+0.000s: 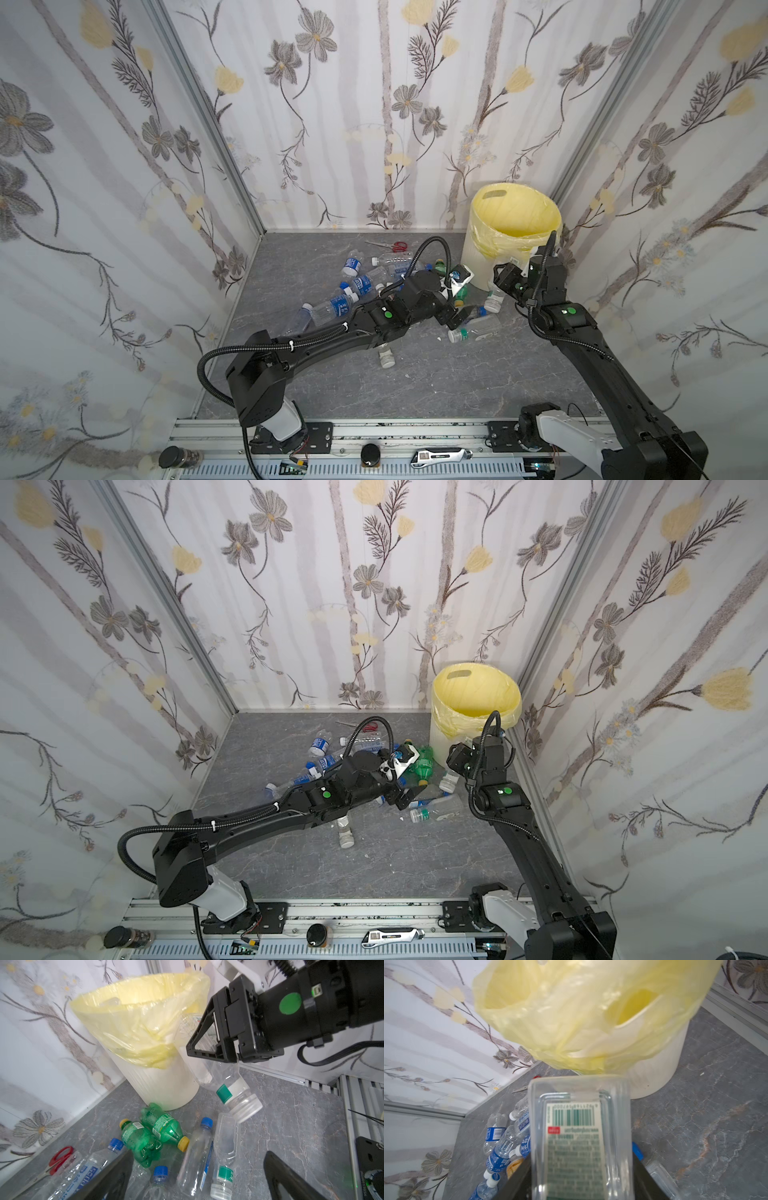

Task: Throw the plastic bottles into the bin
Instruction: 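Carry the clear plastic box with the right gripper up over the bin opening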

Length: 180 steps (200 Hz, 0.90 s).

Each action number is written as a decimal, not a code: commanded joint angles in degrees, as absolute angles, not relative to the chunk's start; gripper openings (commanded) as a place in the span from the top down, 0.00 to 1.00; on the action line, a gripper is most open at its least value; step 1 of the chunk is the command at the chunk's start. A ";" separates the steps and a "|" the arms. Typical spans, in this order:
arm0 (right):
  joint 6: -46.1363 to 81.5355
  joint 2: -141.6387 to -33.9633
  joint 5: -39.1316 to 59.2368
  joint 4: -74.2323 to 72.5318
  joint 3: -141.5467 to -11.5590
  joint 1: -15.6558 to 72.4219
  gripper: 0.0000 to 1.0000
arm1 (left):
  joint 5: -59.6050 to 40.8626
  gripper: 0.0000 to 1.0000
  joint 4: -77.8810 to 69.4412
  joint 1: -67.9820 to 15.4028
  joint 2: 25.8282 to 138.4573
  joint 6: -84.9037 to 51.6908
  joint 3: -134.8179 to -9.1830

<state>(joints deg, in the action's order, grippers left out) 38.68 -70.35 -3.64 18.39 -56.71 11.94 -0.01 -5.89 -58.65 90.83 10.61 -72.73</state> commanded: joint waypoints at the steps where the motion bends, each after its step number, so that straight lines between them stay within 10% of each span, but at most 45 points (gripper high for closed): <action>1: 36.90 -71.55 -5.53 19.91 -62.15 14.18 0.50 | 2.87 0.00 -7.03 -58.69 89.99 13.93 -76.03; 180: 27.03 -100.54 -17.58 23.88 -118.84 7.16 0.42 | 10.42 0.00 -7.21 -58.62 93.45 19.86 -90.13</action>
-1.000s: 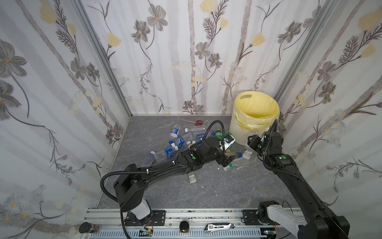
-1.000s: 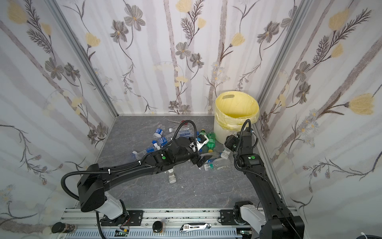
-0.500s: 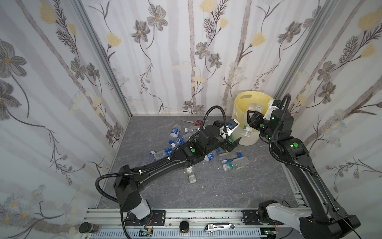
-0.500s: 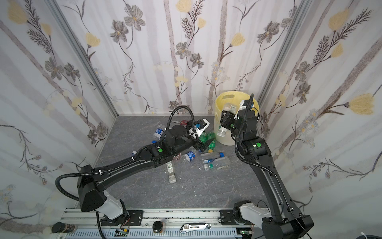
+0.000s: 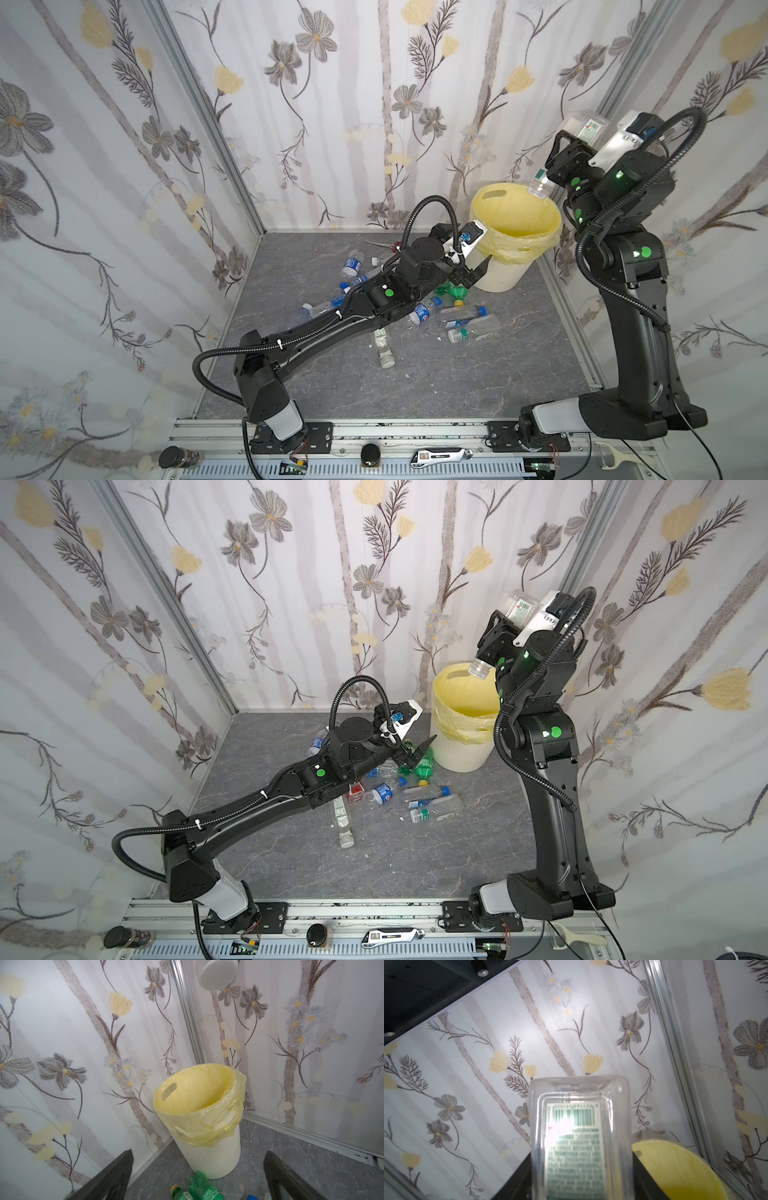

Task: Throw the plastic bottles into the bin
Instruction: 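Carry the clear plastic box with the right gripper up over the bin opening, then open the right gripper over the bin while the left gripper moves toward the bottles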

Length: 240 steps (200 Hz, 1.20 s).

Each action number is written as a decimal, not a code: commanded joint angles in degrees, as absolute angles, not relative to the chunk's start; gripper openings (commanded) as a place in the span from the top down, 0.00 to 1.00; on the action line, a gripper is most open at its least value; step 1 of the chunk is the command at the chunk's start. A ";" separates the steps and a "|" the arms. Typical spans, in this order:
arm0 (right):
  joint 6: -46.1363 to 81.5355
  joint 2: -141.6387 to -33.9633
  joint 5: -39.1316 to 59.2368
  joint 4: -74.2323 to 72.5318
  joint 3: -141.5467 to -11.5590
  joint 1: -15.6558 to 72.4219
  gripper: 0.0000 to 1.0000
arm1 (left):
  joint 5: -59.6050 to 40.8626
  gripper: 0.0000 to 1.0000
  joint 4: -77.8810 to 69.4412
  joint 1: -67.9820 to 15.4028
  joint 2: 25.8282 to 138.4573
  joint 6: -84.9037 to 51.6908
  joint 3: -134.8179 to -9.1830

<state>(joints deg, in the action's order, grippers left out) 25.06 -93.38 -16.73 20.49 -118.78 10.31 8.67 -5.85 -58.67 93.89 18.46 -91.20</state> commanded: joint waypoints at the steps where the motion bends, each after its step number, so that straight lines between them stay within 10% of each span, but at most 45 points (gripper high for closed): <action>1: 27.23 -100.90 -17.45 24.16 -118.88 7.01 0.41 | 10.48 0.00 -7.21 -58.58 93.44 19.86 -90.06; 49: 28.85 -106.32 -13.76 26.42 -116.97 4.13 0.01 | 12.52 0.00 -7.21 -58.47 91.21 18.43 -85.52; 151: 26.86 -101.39 -7.21 24.63 -109.23 5.66 0.00 | 17.04 0.00 -6.08 -55.83 89.33 9.69 -82.56; 240: 21.31 -91.85 -1.84 17.10 -93.96 20.66 0.00 | 12.71 0.00 22.79 -39.17 85.77 -17.67 -83.70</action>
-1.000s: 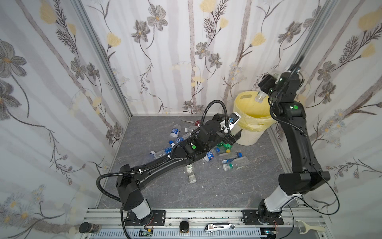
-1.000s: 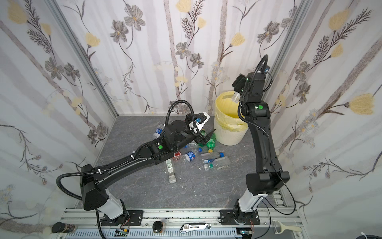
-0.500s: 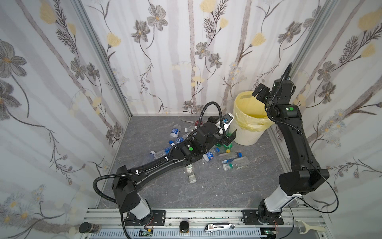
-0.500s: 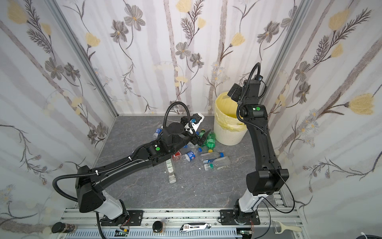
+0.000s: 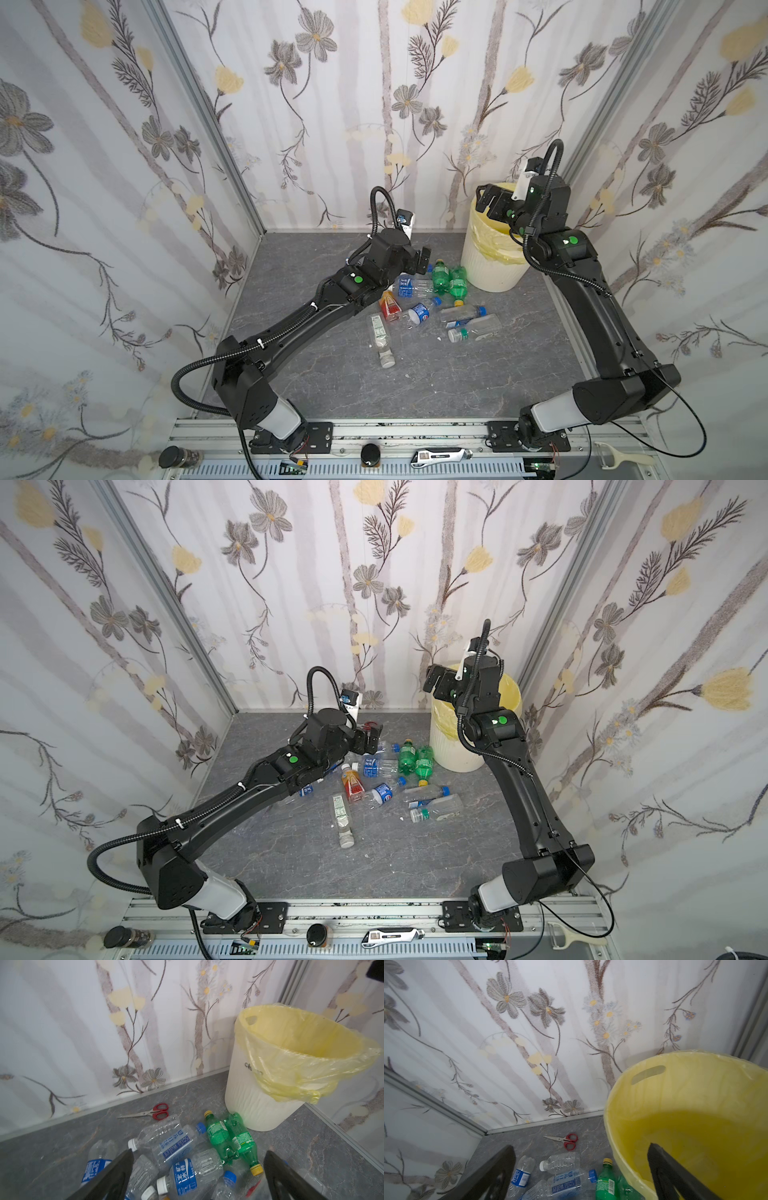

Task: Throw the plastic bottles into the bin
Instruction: 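Open the right gripper over the bin while the left gripper moves toward the bottles, then grasp the clear Ganten bottle with the left gripper while the right gripper moves over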

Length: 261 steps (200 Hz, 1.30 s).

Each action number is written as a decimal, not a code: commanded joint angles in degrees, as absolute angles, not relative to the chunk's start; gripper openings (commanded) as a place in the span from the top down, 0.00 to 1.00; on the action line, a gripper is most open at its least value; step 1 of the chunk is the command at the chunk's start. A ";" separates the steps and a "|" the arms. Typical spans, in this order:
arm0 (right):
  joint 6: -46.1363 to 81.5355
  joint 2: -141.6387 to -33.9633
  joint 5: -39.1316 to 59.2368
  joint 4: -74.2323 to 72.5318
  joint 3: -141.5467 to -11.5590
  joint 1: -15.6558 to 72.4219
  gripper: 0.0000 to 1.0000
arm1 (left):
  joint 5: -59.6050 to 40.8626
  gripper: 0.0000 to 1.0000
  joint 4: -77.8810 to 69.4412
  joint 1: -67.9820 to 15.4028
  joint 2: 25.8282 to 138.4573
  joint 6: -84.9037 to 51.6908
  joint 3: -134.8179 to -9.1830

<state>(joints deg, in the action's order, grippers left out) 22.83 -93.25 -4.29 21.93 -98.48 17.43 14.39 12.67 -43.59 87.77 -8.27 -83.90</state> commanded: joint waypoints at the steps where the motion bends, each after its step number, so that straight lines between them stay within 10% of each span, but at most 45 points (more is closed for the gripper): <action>1: 21.29 -91.85 -1.80 16.99 -93.65 20.88 0.00 | 12.73 0.00 22.95 -39.01 85.55 -17.89 -83.51; 122: 17.32 -90.97 3.95 6.99 -74.42 41.06 0.00 | 3.12 0.00 30.08 -8.58 64.93 -29.96 -52.45; 261: 18.50 -99.07 5.93 8.22 -75.24 42.16 0.00 | 1.72 0.00 31.22 2.89 71.81 -30.63 -42.88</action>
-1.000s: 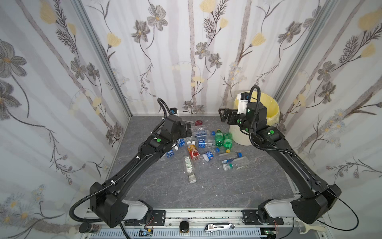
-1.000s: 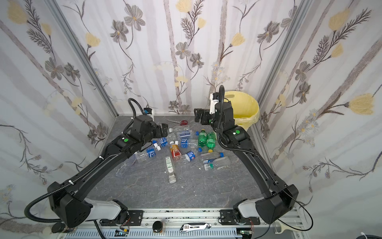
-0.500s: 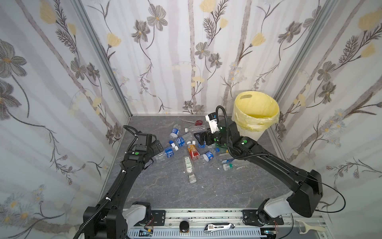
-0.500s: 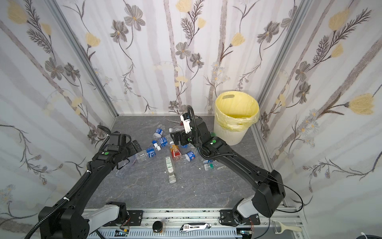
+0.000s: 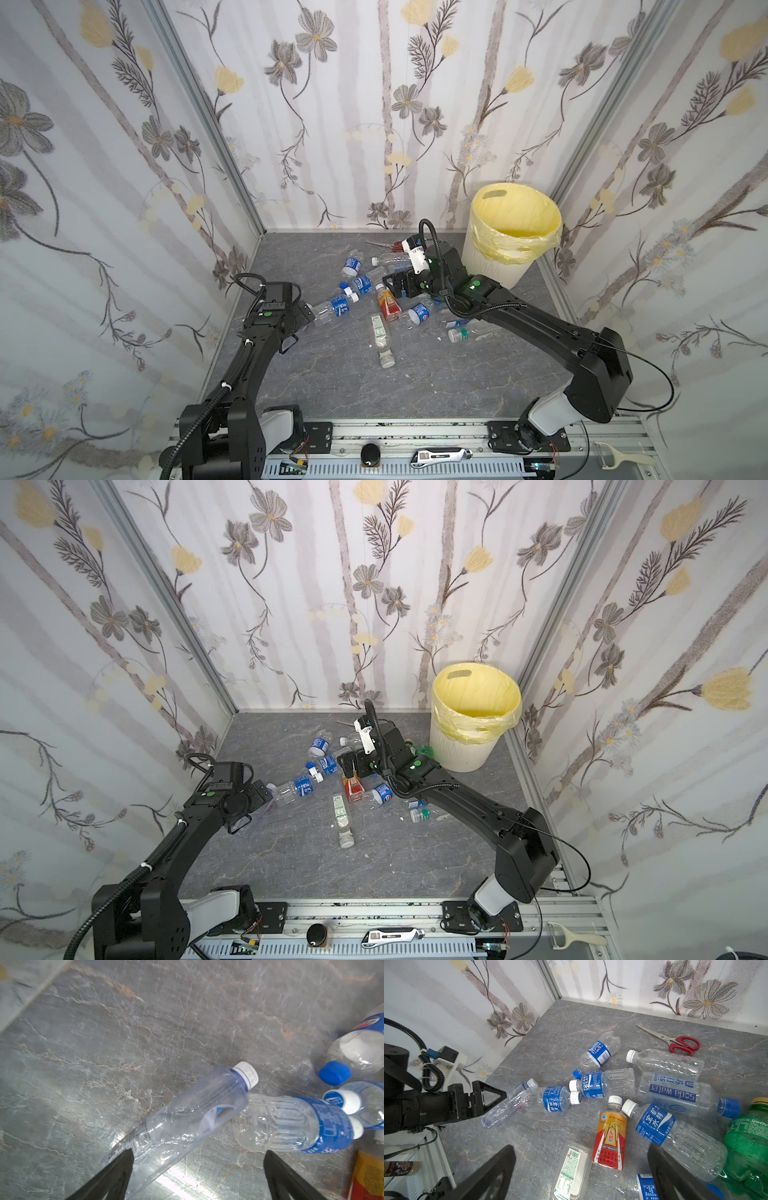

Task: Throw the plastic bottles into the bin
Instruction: 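Grasp the clear Ganten bottle with the left gripper while the right gripper moves over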

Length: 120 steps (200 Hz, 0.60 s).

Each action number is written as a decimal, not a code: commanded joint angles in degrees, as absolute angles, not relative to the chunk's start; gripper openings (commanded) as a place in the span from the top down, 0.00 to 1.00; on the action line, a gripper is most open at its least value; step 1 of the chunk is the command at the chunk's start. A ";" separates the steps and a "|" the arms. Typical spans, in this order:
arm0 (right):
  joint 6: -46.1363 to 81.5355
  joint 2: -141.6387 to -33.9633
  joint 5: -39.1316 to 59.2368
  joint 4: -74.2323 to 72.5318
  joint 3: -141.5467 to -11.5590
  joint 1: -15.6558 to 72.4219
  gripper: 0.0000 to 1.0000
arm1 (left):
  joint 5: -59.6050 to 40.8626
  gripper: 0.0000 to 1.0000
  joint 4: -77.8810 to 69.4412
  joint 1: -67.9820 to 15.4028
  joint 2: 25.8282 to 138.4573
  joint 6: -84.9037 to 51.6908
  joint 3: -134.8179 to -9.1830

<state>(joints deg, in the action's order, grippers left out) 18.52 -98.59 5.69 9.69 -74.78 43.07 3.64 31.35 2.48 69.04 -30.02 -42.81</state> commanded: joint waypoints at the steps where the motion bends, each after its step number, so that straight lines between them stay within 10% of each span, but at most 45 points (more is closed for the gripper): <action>1: 18.48 -99.06 6.00 8.20 -75.24 42.13 0.00 | 1.65 0.00 31.26 2.89 71.85 -30.65 -42.93; 120: 20.38 -99.65 8.02 7.80 -73.94 39.87 0.00 | 1.14 0.01 30.50 3.69 81.15 -28.89 -44.89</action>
<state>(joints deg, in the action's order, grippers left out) 19.46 -99.33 7.35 9.67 -74.26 40.10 1.50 30.39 3.70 80.53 -28.93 -43.92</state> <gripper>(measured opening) 0.995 0.997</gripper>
